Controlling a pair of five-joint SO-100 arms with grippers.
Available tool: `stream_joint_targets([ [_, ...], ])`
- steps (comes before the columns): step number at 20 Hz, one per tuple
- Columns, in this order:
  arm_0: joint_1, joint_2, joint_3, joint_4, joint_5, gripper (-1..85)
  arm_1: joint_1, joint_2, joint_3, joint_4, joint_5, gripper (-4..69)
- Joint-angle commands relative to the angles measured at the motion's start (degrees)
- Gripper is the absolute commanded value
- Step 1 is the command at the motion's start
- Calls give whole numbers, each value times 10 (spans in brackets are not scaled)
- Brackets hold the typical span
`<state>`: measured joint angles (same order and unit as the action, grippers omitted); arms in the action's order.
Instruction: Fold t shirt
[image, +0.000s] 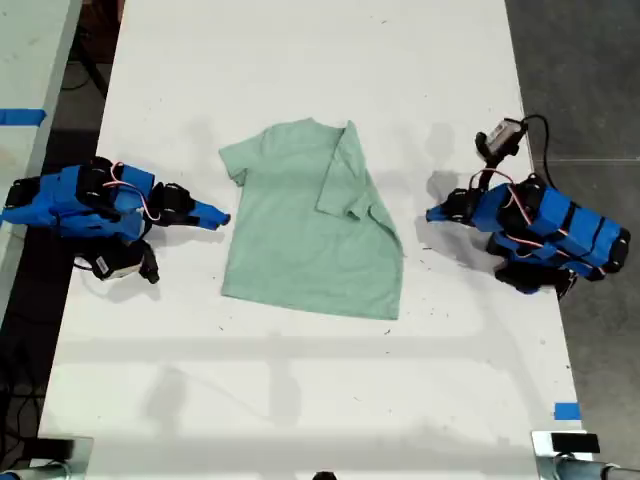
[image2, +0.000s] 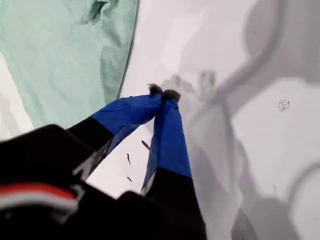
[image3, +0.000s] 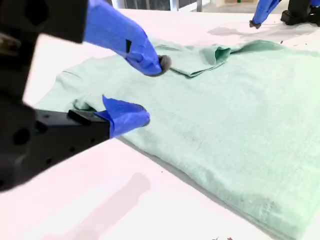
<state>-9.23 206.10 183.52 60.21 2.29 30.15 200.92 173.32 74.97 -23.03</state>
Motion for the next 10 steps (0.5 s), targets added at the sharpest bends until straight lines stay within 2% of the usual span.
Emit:
stream_joint_targets([
  [1, 10, 4, 4, 2, -10, 128, -6, 4, 6, 4, 6, 2],
  [10, 10, 4, 4, 2, -10, 128, -8, 4, 6, 6, 11, 2],
])
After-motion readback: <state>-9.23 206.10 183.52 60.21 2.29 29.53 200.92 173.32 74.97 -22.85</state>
